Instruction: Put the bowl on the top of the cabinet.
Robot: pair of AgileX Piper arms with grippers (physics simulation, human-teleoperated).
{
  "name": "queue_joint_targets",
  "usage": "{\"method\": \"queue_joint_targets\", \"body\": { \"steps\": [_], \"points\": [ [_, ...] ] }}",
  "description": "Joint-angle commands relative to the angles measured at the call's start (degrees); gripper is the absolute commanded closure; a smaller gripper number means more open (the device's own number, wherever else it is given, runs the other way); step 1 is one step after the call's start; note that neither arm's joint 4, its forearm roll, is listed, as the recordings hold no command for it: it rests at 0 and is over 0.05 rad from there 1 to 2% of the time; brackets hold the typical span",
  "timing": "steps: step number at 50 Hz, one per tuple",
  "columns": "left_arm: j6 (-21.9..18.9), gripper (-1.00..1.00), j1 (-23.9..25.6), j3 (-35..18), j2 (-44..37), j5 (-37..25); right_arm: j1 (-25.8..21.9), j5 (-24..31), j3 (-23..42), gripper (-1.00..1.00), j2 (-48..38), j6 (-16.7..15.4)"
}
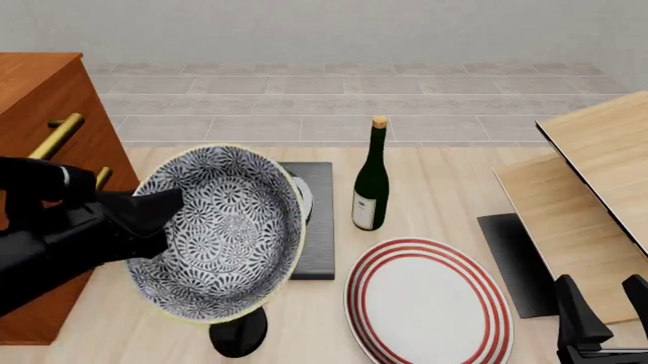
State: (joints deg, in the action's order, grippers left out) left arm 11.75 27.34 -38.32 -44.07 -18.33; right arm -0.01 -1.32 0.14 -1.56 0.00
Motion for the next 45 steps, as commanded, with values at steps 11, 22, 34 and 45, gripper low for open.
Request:
{"method": "queue_joint_targets", "body": {
  "steps": [11, 22, 34, 45],
  "points": [
    [2.59, 1.00, -2.21, -9.35, -13.71, 6.48, 0.01, 0.00, 0.00, -1.00, 0.01, 0.00],
    [-4.38, 1.00, -4.05, -12.74, -15.17, 6.89, 0.00, 0.00, 0.00, -1.00, 0.00, 0.01],
    [-0.19, 1.00, -11.43, -19.13, -23.22, 1.33, 0.00, 0.01, 0.00, -1.00, 0.01, 0.01],
    [1.78, 1.00, -10.43, -22.10, -25.50, -1.38, 0.00, 0.00, 0.00, -1.00, 0.00, 0.00]
  ]
}}
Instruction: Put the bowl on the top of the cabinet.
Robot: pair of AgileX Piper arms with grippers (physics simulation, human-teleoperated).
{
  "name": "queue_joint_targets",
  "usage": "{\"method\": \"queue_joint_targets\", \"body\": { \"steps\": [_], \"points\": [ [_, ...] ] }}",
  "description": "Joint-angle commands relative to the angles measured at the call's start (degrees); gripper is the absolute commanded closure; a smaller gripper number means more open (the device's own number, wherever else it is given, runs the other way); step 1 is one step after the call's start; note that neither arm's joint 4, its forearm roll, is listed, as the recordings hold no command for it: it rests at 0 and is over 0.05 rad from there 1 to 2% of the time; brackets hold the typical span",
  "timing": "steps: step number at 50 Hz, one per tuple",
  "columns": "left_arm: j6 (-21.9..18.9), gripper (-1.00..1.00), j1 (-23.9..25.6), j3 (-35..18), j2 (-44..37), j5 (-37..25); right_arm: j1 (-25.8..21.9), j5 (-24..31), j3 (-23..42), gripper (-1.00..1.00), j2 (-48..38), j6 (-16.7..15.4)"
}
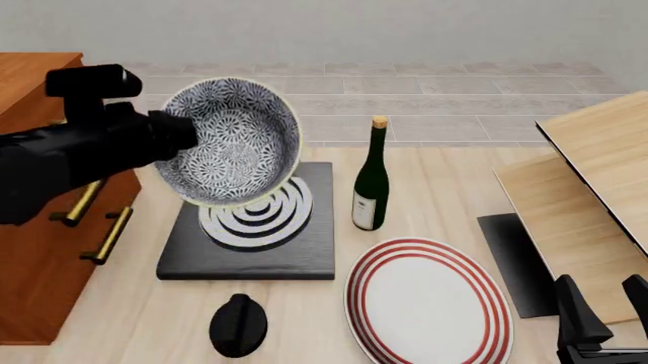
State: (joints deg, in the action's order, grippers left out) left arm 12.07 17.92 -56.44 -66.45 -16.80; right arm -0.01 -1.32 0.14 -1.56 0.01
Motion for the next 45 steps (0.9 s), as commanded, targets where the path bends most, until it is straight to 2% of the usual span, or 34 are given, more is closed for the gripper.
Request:
{"method": "queue_joint_targets", "body": {
  "steps": [1, 12, 14, 19, 22, 28, 31, 34, 38, 45],
  "points": [
    [1.74, 1.00, -1.73, -4.89, -4.13, -4.17, 0.01, 0.02, 0.00, -1.00, 0.03, 0.01],
    [3.47, 1.00, -2.90, -10.39, -4.42, -9.78, -0.01, 0.00, 0.00, -1.00, 0.00, -0.02],
    [4.25, 1.00, -5.38, -10.98, -5.10, -11.22, 0.02, -0.04, 0.00, -1.00, -0.07, 0.00],
    [4.81, 1.00, -6.63, -13.14, -4.43, -13.11, 0.00, 0.01, 0.00, -1.00, 0.02, 0.01],
    [6.21, 1.00, -9.56, -14.22, -4.81, -14.98, -0.01, 0.01, 0.00, -1.00, 0.03, 0.01],
    [8.25, 1.00, -7.49, -17.19, -6.37, -17.39, 0.00, 0.01, 0.00, -1.00, 0.02, -0.01],
    [9.64, 1.00, -8.10, -18.64, -7.38, -18.75, 0.00, 0.00, 0.00, -1.00, 0.00, 0.00],
    [10.04, 1.00, -6.89, -20.12, -8.12, -19.76, -0.01, 0.01, 0.00, -1.00, 0.02, -0.01],
    [8.56, 1.00, -7.99, -22.88, -8.17, -22.52, 0.00, 0.01, 0.00, -1.00, 0.02, 0.00],
    [10.55, 1.00, -6.20, -26.12, -9.48, -25.21, 0.00, 0.00, 0.00, -1.00, 0.00, 0.01]
  ]
}}
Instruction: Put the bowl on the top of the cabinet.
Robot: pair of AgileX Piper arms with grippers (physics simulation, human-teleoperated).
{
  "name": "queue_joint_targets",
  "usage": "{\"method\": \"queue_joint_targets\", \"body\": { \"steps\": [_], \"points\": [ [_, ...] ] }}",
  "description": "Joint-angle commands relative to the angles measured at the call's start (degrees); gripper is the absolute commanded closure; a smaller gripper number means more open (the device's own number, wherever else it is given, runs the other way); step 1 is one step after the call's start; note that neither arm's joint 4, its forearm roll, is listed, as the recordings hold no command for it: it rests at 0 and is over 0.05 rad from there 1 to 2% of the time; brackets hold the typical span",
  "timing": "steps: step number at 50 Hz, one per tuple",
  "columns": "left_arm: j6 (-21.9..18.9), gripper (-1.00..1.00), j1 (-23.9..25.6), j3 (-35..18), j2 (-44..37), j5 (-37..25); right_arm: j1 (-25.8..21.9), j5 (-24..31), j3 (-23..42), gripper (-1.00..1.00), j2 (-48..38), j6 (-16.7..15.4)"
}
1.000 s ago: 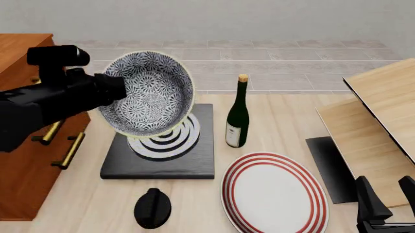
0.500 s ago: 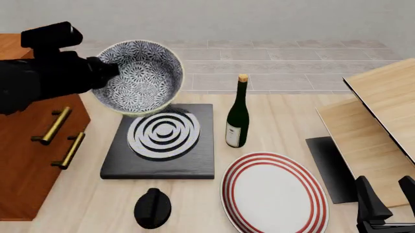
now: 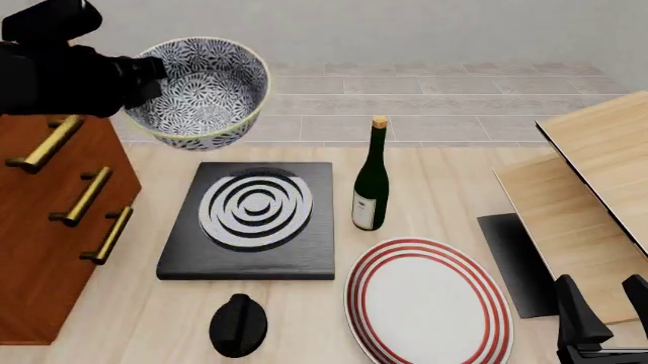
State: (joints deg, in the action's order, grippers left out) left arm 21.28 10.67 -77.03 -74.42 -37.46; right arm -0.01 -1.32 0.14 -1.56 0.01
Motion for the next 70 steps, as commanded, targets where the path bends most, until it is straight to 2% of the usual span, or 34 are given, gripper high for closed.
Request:
{"method": "queue_joint_targets", "body": {
  "steps": [1, 9, 18, 26, 29, 37, 40, 50, 70],
  "points": [
    [1.33, 1.00, 1.05, -5.55, -1.52, -4.56, 0.00, 0.00, 0.00, -1.00, 0.00, 0.01],
    [2.27, 1.00, 1.54, -10.07, -1.68, -7.83, 0.00, 0.01, 0.00, -1.00, 0.01, 0.00],
    [4.71, 1.00, -2.04, -13.35, -2.39, -11.30, -0.02, -0.01, 0.00, -1.00, -0.01, 0.01],
    [5.10, 1.00, -3.39, -17.02, -2.66, -14.78, 0.02, 0.01, 0.00, -1.00, 0.00, 0.00],
    [5.58, 1.00, -4.75, -15.57, -2.28, -14.40, -0.01, -0.02, 0.00, -1.00, -0.03, 0.01],
    [5.57, 1.00, -6.50, -19.49, -2.32, -16.90, -0.01, 0.01, 0.00, -1.00, 0.01, 0.01],
    [5.32, 1.00, -9.25, -22.33, -1.67, -19.21, -0.02, 0.00, 0.00, -1.00, 0.01, -0.02],
    [6.49, 1.00, -12.66, -25.97, -1.19, -22.23, 0.01, 0.01, 0.00, -1.00, 0.01, 0.00],
    [6.72, 1.00, -20.63, -31.41, -0.73, -26.47, -0.01, 0.00, 0.00, -1.00, 0.00, 0.00]
  ]
}}
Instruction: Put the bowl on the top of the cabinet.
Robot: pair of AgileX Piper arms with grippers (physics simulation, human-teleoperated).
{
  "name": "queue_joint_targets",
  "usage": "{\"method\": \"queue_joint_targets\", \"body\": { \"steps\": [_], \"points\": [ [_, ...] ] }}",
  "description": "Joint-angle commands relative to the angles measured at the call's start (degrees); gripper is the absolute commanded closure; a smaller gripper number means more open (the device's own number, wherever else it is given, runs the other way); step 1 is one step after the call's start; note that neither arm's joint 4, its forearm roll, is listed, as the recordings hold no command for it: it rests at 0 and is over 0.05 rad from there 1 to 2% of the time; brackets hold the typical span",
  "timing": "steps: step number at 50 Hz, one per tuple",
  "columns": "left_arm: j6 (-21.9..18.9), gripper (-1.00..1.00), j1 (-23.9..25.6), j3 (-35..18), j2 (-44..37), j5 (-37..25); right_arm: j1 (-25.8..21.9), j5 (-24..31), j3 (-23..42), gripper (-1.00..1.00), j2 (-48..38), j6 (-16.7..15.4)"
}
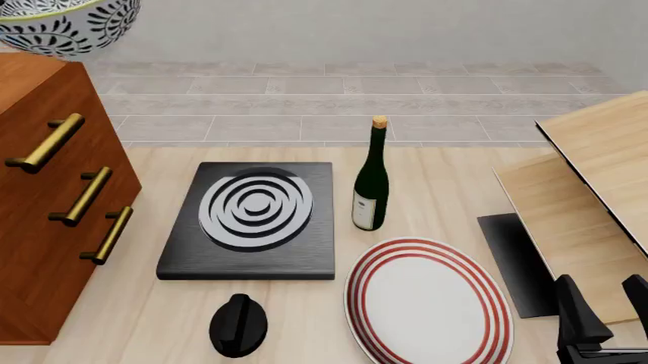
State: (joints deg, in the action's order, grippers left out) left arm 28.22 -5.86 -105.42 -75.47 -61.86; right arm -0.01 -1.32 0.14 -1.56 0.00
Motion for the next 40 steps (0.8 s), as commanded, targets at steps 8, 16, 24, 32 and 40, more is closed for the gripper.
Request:
{"method": "queue_joint_targets", "body": {
  "steps": [8, 16, 24, 32, 40],
  "points": [
    [-0.24, 1.00, -7.39, -3.54, 0.85, -2.60, -0.02, 0.00, 0.00, -1.00, 0.01, -0.02],
    [0.73, 1.00, -11.07, -3.30, 1.45, -3.06, 0.00, -0.01, 0.00, -1.00, -0.01, 0.00],
    [2.02, 1.00, -14.63, -2.98, 1.92, -3.42, 0.00, 0.01, 0.00, -1.00, 0.01, 0.00],
    [2.37, 1.00, -18.28, -3.63, 2.18, -3.82, 0.00, -0.01, 0.00, -1.00, -0.01, 0.01],
    [2.82, 1.00, -20.22, -3.01, 1.59, -3.71, 0.01, 0.00, 0.00, -1.00, -0.01, 0.00]
  ]
}}
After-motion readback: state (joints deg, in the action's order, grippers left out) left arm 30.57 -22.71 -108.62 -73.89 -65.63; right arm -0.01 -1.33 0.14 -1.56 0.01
